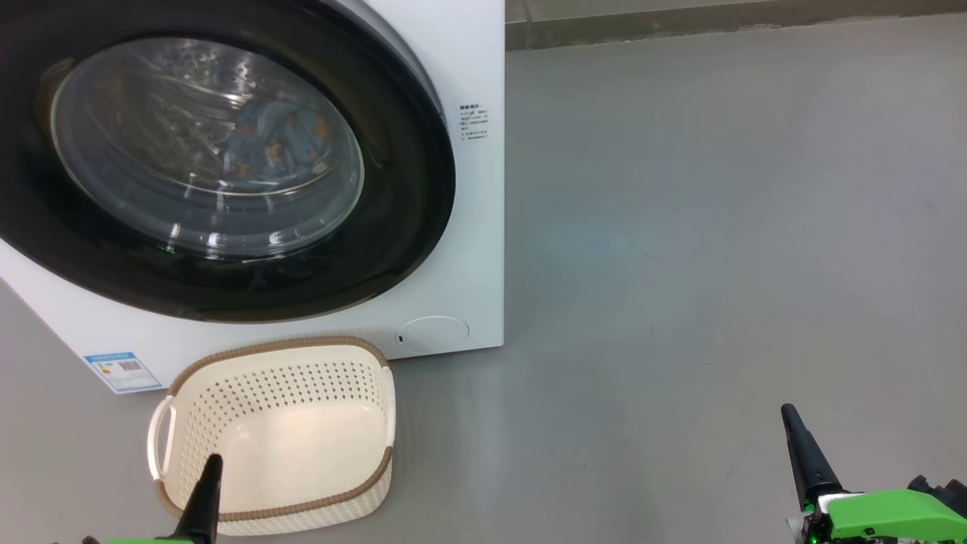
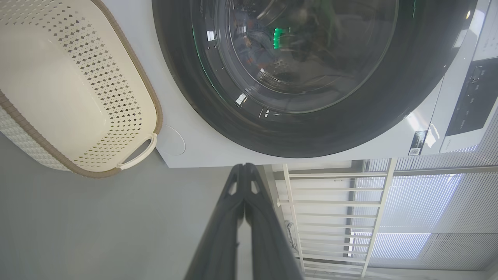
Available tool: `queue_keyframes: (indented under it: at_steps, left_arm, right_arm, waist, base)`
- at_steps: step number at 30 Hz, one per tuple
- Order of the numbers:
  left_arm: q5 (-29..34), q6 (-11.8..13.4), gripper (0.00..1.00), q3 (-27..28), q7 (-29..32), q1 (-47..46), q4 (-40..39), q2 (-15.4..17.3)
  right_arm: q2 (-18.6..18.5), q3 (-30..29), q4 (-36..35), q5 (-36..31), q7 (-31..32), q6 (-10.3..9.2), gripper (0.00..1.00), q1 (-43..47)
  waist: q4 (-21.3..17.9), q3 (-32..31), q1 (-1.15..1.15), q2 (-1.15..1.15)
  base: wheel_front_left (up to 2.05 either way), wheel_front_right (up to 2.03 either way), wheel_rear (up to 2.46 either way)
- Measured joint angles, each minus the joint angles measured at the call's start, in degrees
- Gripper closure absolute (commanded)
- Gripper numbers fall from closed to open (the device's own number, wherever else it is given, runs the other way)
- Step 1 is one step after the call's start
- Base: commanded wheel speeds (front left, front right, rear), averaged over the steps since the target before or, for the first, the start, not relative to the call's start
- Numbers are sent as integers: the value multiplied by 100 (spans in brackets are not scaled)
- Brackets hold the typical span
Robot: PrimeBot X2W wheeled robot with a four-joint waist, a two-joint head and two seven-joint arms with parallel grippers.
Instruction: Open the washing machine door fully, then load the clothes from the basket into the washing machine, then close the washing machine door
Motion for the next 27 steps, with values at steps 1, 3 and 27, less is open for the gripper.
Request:
queue_keyframes:
  at_steps: [1,3,27]
  left_arm:
    - [-80,-1,100,-2,30,-24,15,0]
    - [-203,-23,100,-11,49,-97,36,0]
    - [-915,-32,100,-43,252,-325,165,4]
  right_arm:
    - [1,-3,-1,68,13,0,100,-1]
    - [1,-14,-4,176,43,0,100,-3]
    - [7,-134,-26,967,234,-1,100,-119]
  waist:
    - [3,1,0,0]
    - [9,4,0,0]
    - [44,17,0,0]
  base:
    - [0,0,0]
    - [0,0,0]
    - [0,0,0]
